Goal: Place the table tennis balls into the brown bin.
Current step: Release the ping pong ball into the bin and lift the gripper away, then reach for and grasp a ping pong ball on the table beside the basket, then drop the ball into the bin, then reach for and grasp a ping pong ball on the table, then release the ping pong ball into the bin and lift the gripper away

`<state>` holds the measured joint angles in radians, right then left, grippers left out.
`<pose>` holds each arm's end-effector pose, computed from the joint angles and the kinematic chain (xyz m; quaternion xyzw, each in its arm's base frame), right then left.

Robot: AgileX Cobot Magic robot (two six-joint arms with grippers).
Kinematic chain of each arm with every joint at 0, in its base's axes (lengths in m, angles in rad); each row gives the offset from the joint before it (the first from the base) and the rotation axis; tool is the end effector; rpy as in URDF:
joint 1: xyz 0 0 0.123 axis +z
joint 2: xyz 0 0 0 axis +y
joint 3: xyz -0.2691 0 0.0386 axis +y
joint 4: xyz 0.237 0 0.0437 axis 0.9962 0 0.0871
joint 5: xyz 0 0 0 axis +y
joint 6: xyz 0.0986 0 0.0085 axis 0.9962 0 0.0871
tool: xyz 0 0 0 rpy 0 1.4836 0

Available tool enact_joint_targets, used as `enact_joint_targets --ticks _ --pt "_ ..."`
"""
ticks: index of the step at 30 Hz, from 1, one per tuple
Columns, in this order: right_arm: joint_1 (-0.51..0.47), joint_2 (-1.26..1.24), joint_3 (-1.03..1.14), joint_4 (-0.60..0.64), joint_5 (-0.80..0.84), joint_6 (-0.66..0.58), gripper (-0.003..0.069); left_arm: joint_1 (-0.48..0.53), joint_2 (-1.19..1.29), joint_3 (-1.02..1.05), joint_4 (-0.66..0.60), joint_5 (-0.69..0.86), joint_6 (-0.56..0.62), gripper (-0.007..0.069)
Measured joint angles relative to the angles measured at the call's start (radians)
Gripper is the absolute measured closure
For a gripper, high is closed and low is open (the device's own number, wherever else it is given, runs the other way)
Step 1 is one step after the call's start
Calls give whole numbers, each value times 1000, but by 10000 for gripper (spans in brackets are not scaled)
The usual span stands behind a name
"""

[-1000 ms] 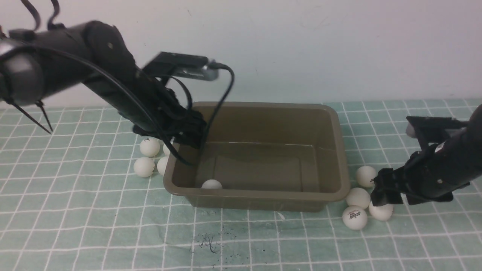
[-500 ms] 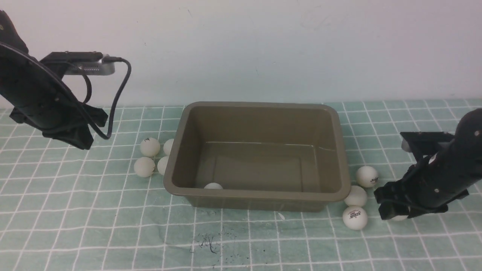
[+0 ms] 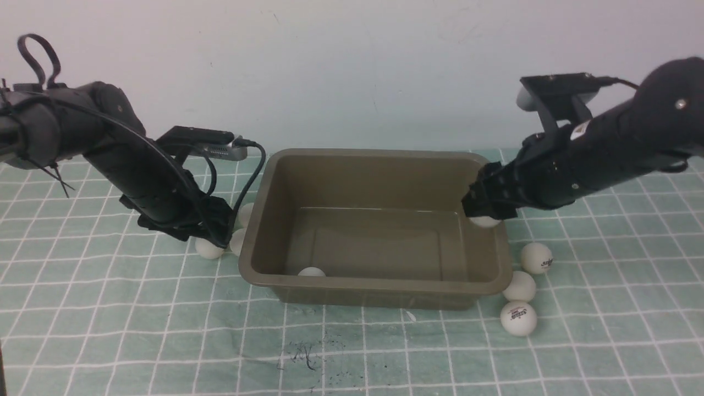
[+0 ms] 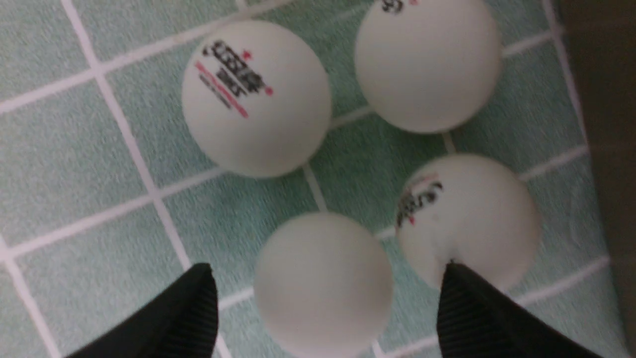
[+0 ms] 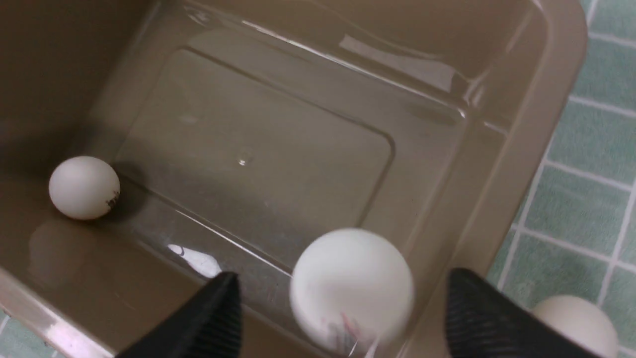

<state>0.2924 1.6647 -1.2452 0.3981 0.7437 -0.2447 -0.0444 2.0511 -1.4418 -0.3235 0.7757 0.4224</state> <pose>0.3243 0.1248 0.2485 -0.1477 0.9451 0.1711 0.2360 0.4049 -0.0401 0.1518 0.1303 0.9741 -0.0999 0.1558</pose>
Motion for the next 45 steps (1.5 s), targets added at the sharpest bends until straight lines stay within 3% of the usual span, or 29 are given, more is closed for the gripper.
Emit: enact_joint_targets --ticks 4,6,11,16,19,22,28,30,33,36,39,40,43,44,45 --pt "-11 -7 -51 -63 75 35 88 -1 25 0 7 -38 -58 90" --pt "-40 -45 -61 -204 117 93 146 -1 30 0 52 -34 -113 290" --pt "-148 -64 -55 -312 190 163 334 -1 -16 -12 134 41 -135 270" --pt "-224 -52 -9 -264 167 169 424 -12 -141 -34 109 74 -132 270" --pt "-227 -7 -4 -215 144 146 402 -64 -211 -39 16 78 -71 270" --pt "-223 79 -4 -150 109 110 322 -146 -227 -40 -91 76 18 270" --pt "-223 179 -4 -107 74 106 212 -237 -166 -40 -147 66 31 251" --pt "-221 223 -4 -71 42 104 178 -252 -128 -40 -146 50 16 126" --pt "-219 259 -4 -44 26 103 171 -245 -123 -48 -140 45 -24 35" --pt "-217 300 -4 -31 11 103 186 -215 -128 -82 -124 51 -90 27" --pt "-217 320 -4 -25 4 98 298 -147 -145 -133 -63 59 -162 161" --pt "-217 320 -4 -24 1 95 308 -135 -147 -138 -49 62 -169 206" --pt "-224 314 -28 -24 12 79 299 -27 -157 -159 3 87 -191 502" --pt "-236 297 -54 -25 44 79 299 3 -156 -159 14 98 -178 563" --pt "-238 293 -54 -25 49 79 299 13 -156 -159 18 100 -174 576"
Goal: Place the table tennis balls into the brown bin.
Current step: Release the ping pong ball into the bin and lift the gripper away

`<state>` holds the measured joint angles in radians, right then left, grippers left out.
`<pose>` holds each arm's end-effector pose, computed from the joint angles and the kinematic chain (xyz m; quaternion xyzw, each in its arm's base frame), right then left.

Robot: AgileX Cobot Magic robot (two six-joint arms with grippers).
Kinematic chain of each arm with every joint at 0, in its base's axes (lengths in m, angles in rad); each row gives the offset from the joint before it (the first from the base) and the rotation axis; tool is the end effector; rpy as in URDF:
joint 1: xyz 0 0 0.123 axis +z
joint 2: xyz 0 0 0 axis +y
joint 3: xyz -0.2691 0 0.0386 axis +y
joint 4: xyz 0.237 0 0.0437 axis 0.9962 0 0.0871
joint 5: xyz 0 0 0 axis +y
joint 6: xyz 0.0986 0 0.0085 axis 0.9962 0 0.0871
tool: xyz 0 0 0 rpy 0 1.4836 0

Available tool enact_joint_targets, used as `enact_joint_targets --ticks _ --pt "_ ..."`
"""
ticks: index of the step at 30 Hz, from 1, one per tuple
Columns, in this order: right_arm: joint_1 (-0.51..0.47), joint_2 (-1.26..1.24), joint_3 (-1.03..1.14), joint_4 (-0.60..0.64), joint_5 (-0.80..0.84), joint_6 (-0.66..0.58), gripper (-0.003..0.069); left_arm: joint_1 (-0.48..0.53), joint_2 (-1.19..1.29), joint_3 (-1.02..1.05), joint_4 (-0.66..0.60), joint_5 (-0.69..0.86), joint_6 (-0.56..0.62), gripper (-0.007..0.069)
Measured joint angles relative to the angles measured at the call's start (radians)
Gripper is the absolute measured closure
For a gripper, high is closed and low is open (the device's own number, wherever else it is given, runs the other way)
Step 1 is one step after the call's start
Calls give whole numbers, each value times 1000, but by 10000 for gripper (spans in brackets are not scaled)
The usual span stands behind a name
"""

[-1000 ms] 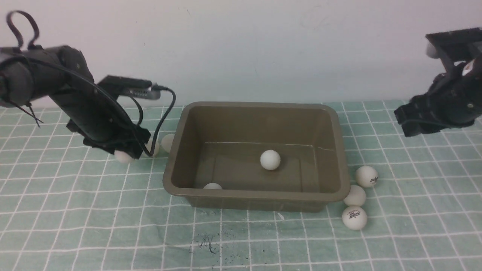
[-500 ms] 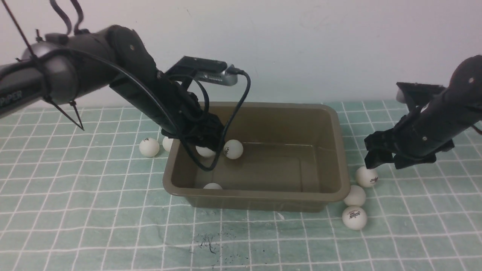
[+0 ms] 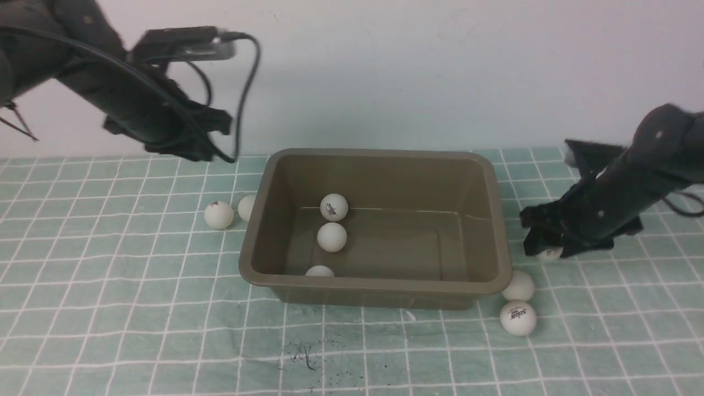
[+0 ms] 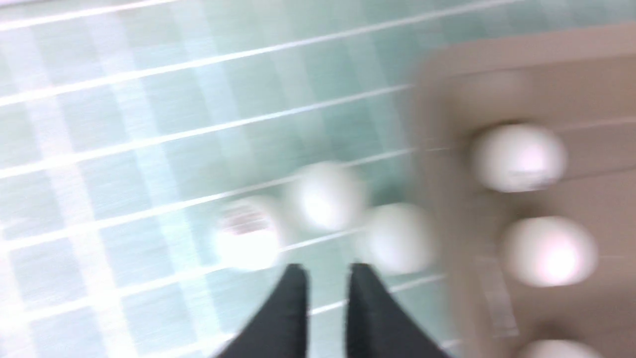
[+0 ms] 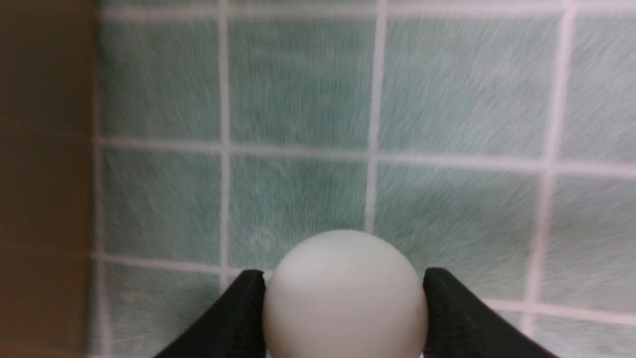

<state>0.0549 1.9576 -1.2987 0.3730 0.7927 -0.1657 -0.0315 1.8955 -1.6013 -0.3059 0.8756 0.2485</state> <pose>0.3722 0.0462 0.1543 0.0076 0.9842 0.1389 0.1091 0.4080 -0.0358 0.2548 0.0681 0.9589 -0.1104 0.2523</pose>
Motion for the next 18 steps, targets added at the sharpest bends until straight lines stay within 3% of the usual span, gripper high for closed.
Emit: enact_joint_targets --ticks 2,5,8,12,13,16,18 --pt "-14 -61 -51 16 71 9 299 35 15 0 12 12 57 609" --pt "-3 -129 -114 90 176 16 299 46 54 0 15 6 146 580" --pt "65 -147 -159 137 209 -37 299 39 102 0 12 -18 192 473" --pt "171 -135 -163 142 174 -91 284 32 168 0 8 -50 206 260" --pt "191 -130 -163 141 162 -98 265 32 179 0 7 -53 206 207" --pt "213 -123 -163 127 136 -101 100 30 214 0 7 -83 207 65" --pt "211 -124 -164 116 156 -101 23 28 223 0 6 -100 207 33"
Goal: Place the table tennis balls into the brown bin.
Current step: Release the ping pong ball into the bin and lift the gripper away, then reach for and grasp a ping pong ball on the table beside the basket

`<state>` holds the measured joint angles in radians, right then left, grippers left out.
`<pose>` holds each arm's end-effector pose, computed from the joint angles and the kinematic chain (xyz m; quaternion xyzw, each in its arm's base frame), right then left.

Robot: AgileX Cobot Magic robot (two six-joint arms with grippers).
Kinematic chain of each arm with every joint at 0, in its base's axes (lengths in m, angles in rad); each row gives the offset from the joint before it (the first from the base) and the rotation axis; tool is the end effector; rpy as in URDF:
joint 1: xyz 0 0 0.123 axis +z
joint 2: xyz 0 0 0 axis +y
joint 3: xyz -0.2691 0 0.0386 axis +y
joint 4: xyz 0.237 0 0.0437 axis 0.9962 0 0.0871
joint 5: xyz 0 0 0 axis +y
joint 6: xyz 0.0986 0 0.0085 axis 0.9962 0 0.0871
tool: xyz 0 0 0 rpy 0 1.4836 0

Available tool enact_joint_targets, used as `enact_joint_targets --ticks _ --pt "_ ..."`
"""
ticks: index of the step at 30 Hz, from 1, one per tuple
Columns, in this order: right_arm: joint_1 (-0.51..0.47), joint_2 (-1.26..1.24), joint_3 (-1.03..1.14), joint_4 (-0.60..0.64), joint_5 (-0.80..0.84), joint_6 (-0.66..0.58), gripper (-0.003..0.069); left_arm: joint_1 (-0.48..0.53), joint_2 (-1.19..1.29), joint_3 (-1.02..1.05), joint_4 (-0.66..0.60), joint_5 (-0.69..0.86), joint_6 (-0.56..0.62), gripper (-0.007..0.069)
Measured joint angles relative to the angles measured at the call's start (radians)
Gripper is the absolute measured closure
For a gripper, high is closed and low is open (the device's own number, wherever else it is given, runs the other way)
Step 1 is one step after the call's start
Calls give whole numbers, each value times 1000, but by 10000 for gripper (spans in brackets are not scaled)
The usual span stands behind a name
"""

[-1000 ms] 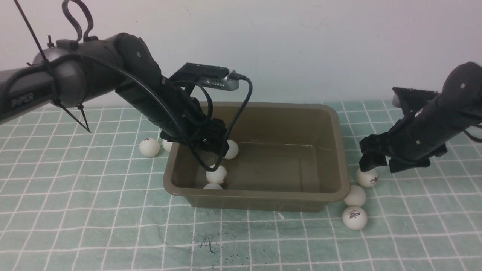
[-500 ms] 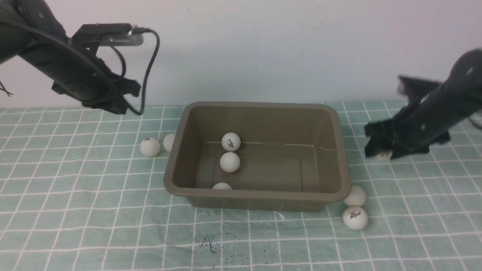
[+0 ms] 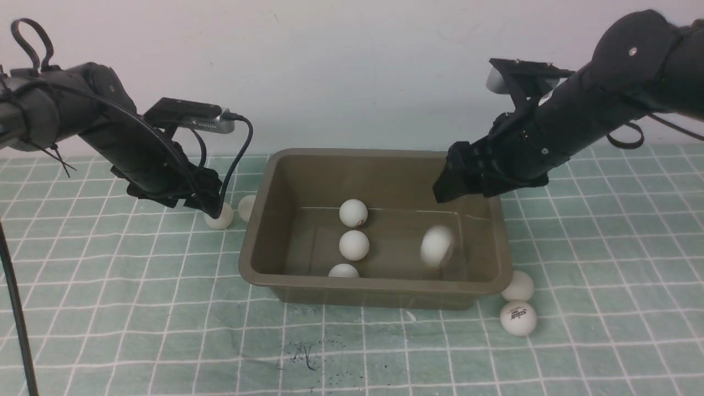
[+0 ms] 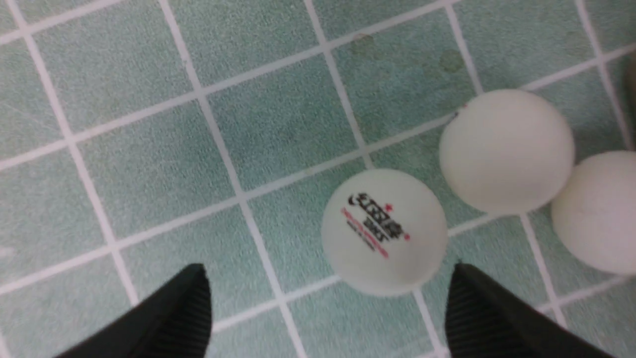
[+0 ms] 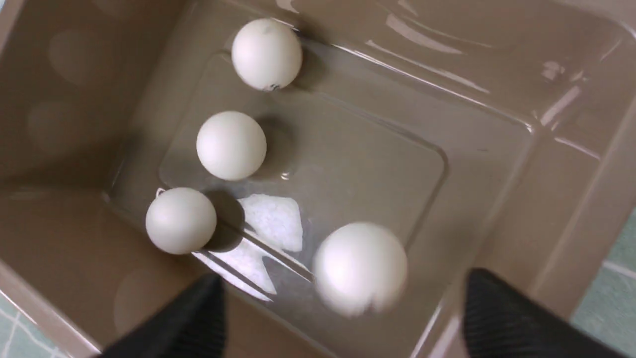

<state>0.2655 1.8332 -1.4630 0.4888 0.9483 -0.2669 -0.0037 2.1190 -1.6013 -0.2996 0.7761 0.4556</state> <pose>0.3561 0.1360 0.2436 -0.1495 0.9505 0.2175 0.1641 0.4371 -0.0221 0.1635 0.1378 0.9665 -0.0789 0.2019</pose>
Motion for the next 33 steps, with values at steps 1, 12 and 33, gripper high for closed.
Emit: enact_joint_targets --ticks 1,12,33 --pt "-10 -6 -6 -27 48 1 -6 -3 10 0 -1 -6 1 16" --pt "-64 -217 226 -259 201 203 130 -7 40 0 -38 -35 24 53" --pt "-30 0 457 -104 -233 129 299 -25 54 -15 -21 55 -6 272"
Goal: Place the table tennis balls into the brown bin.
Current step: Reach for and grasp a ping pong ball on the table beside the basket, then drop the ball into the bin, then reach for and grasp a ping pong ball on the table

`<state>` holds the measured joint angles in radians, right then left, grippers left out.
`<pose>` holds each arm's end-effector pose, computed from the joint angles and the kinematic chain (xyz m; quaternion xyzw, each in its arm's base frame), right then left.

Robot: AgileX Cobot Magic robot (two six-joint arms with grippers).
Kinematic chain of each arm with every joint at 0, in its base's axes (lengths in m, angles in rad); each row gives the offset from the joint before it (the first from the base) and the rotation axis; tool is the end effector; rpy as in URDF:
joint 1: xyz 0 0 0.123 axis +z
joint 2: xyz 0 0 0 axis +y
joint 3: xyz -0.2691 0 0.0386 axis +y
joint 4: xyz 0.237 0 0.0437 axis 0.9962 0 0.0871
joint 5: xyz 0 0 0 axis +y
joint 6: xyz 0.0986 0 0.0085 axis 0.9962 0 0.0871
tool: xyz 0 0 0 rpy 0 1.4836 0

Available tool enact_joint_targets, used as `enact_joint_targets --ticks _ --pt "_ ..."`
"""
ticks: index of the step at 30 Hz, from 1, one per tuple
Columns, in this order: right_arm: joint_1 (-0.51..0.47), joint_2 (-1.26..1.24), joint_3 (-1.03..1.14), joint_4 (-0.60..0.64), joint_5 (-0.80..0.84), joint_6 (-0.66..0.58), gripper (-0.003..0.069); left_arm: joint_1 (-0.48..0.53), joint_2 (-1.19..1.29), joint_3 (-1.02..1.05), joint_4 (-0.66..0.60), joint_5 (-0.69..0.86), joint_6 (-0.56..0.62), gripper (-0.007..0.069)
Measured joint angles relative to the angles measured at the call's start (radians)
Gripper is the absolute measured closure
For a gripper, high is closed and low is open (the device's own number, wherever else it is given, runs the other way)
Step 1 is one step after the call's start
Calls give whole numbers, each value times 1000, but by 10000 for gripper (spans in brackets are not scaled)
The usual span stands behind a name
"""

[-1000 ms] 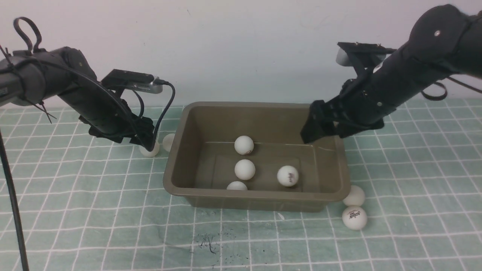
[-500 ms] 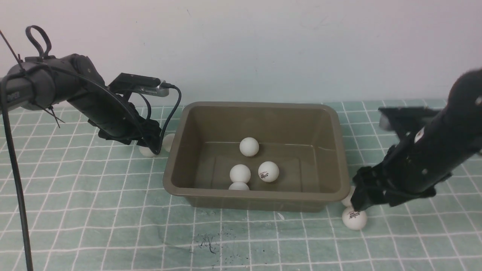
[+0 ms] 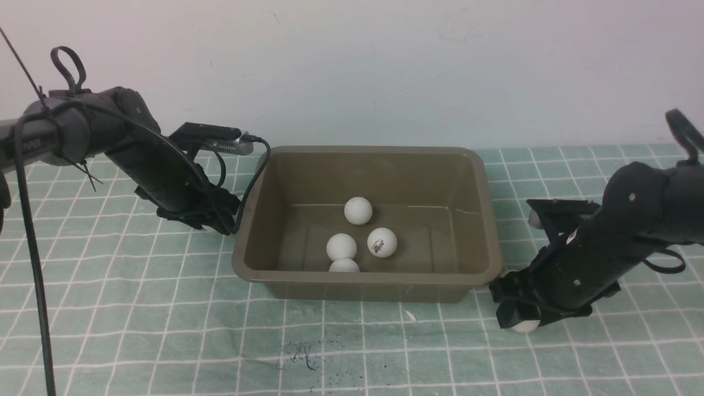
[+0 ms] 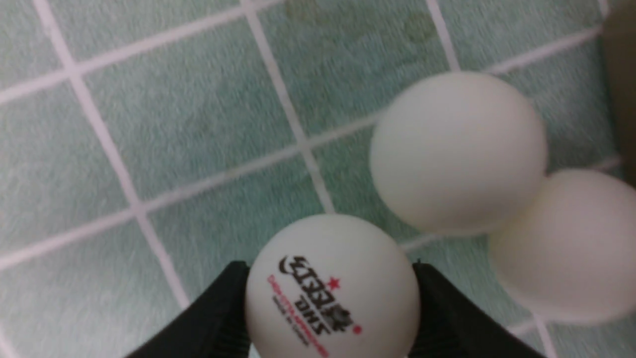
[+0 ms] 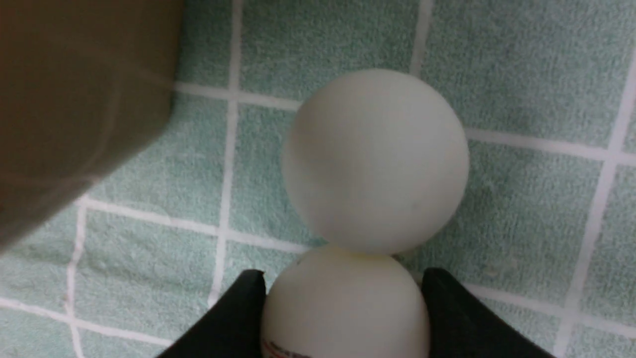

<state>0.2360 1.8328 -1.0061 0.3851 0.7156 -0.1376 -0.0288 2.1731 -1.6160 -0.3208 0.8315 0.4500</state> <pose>0.2998 0.0972 0.1334 -0.0474 0.9883 0.1363 0.0501 0.4356 -0.0356 0.1426 0.1438 0.9719 -0.1008 0.1571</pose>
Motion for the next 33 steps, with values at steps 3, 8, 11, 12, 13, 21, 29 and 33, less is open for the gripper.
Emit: enact_joint_targets --ticks 3,8,11,12,13,21,29,33 --pt "0 -29 -3 -21 50 0 297 0 -54 -28 42 78 -48 272" --pt "0 -224 -6 -16 118 6 297 -15 -184 -72 49 181 -63 272" --pt "1 -333 -47 70 57 -36 297 -65 -245 -83 -27 204 -31 272" --pt "1 -339 -70 106 40 -62 297 -82 -249 -83 -55 206 -19 272" --pt "1 -339 -75 113 40 -67 297 -87 -249 -83 -55 208 -15 272" --pt "2 -116 -262 285 74 -203 185 -233 -145 -82 -115 199 38 231" --pt "-20 -67 -393 42 232 -93 92 -178 -159 -144 25 166 -179 127" --pt "-80 -93 -397 -172 316 32 228 -94 -177 -166 122 222 -261 426"
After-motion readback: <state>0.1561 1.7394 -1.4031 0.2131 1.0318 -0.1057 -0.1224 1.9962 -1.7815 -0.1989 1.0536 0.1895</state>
